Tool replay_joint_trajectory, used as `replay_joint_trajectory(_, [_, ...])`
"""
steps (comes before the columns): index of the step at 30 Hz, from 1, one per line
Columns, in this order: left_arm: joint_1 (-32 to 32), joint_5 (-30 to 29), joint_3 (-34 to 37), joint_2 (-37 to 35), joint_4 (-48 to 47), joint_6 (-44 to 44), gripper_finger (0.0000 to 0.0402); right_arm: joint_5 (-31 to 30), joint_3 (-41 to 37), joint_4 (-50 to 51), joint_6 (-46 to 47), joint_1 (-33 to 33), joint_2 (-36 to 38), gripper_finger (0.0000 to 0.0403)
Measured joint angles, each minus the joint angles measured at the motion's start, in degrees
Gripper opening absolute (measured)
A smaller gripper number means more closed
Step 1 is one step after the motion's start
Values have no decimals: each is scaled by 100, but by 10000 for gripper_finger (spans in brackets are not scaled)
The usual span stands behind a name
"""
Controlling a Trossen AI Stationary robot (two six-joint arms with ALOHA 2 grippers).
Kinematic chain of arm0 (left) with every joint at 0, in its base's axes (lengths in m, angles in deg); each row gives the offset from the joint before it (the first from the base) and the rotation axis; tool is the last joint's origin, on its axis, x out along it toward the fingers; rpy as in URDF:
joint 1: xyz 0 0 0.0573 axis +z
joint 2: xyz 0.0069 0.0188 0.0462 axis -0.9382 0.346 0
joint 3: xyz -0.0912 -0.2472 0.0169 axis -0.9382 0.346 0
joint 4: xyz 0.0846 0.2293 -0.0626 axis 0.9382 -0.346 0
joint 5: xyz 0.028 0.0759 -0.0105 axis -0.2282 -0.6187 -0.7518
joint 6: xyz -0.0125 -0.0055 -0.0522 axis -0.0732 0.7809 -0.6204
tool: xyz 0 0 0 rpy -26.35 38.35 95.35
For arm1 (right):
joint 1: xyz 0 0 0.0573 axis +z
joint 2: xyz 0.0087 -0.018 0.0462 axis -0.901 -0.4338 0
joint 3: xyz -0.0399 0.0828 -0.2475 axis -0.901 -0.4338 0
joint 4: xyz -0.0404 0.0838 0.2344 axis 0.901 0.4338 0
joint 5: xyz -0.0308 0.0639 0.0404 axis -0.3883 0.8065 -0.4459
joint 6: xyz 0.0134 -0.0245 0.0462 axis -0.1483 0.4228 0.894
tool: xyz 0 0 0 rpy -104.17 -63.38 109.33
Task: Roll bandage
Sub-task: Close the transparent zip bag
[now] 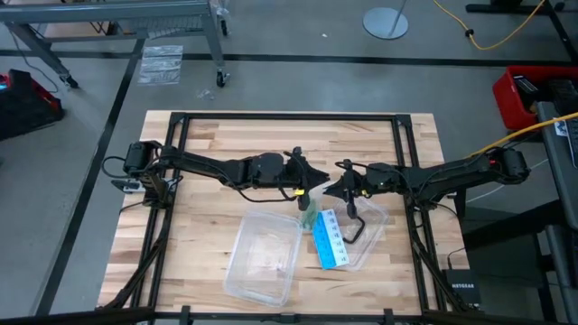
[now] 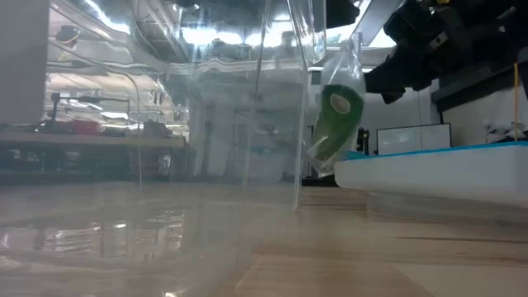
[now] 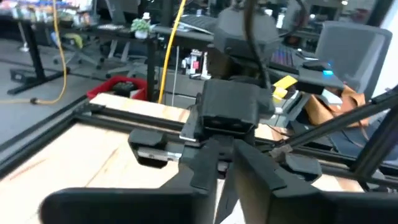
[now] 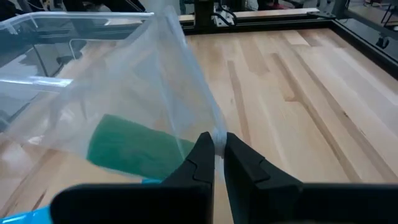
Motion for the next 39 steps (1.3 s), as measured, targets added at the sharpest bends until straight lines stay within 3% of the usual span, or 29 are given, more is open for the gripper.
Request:
replay_joint_trajectory(7, [-13, -212, 4, 2, -17, -621, 132, -475, 0, -23, -4, 1, 0, 21])
replay_joint_trajectory(12, [-13, -211, 6, 7, -328, -676, 170, -736, 0, -140, 14, 0, 0, 21])
replay_joint_trajectory(39, [-119, -227, 7, 239, -589, -743, 177, -946, 4, -589, 276, -1, 2, 21])
